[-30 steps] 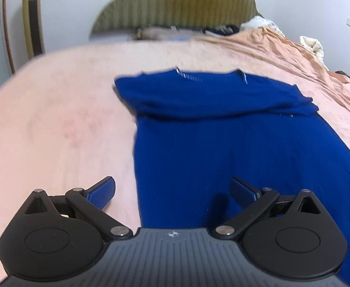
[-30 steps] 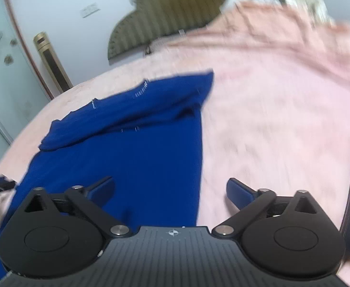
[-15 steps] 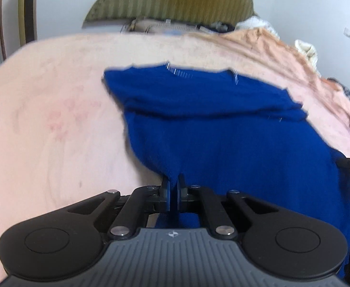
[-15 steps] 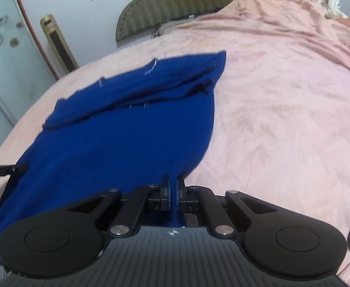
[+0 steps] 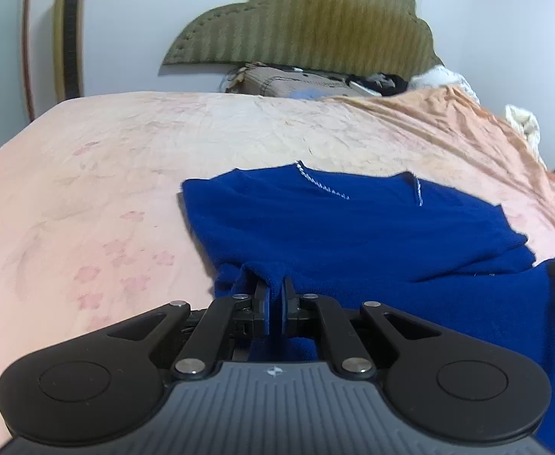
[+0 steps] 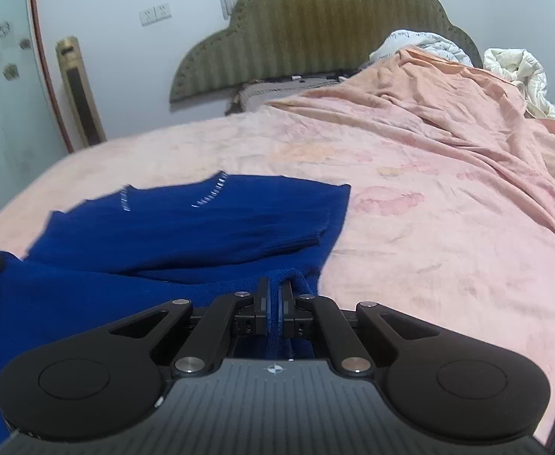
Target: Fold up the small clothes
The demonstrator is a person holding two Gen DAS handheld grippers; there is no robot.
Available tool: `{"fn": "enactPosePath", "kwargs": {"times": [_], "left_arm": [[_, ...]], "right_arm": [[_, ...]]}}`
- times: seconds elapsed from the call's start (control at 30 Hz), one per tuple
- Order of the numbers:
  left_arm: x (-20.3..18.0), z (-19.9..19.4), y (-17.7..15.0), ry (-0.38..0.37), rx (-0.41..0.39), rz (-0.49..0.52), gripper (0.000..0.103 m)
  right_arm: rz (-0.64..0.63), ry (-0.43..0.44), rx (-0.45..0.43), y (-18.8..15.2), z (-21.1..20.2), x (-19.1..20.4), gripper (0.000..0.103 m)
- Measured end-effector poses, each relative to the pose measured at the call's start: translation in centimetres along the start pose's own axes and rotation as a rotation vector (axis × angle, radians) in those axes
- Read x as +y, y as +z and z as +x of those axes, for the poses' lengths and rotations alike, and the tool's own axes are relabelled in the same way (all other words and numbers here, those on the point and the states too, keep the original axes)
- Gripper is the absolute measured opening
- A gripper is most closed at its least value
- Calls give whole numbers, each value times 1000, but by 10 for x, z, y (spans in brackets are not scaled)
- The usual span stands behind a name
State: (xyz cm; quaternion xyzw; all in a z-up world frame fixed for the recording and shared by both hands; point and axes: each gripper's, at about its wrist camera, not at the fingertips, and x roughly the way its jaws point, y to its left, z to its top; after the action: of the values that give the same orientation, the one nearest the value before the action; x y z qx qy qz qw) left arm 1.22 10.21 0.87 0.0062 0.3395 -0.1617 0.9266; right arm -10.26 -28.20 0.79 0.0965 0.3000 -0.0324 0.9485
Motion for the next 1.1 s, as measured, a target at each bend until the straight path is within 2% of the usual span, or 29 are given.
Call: {"fn": "enactPosePath", "kwargs": {"times": [0.03, 0.13, 0.2, 0.23, 0.27, 0.33, 0.4, 0.5, 0.6, 0.7, 0.83, 0.93, 1.0, 1.1], "left_arm": [[-1, 2, 0, 16, 2, 10, 8], [-4, -3, -2, 45, -2, 23, 10], [-3, -14, -5, 50, -5, 17, 19], [-2, -20, -7, 55, -7, 12, 37], [-2, -28, -11, 60, -14, 2, 65], [-1, -48, -22, 73, -50, -16, 86], [-2, -63, -35, 63, -46, -7, 86], [-3, -77, -55, 15, 15, -11, 85], [-5, -86, -72, -33, 86, -15, 85], [-8, -91, -86, -89, 138, -16, 81], [-9, -90, -99, -147, 192, -47, 79], [-13, -90, -106, -150, 183, -50, 78], [-16, -91, -109, -160, 173, -64, 69], [-15, -90, -108, -188, 181, -111, 41]], "right_arm": [[1, -4, 17, -2, 8, -1, 10], [51, -33, 51, -8, 20, -7, 27], [86, -15, 38, -13, 9, -10, 44], [90, -11, 27, -16, -1, -10, 45], [88, -15, 23, -19, -10, -9, 45], [94, -16, 25, -29, -30, -9, 48], [122, 6, 41, -42, -47, -10, 53], [149, 20, 84, -64, -65, -6, 59], [145, 54, 130, -83, -73, 3, 59], [178, 127, 171, -98, -76, 7, 59], [231, 169, 179, -109, -84, 5, 59], [222, 181, 181, -114, -90, 9, 58], [195, 170, 175, -117, -94, 14, 54], [174, 160, 156, -120, -94, 21, 48]]}}
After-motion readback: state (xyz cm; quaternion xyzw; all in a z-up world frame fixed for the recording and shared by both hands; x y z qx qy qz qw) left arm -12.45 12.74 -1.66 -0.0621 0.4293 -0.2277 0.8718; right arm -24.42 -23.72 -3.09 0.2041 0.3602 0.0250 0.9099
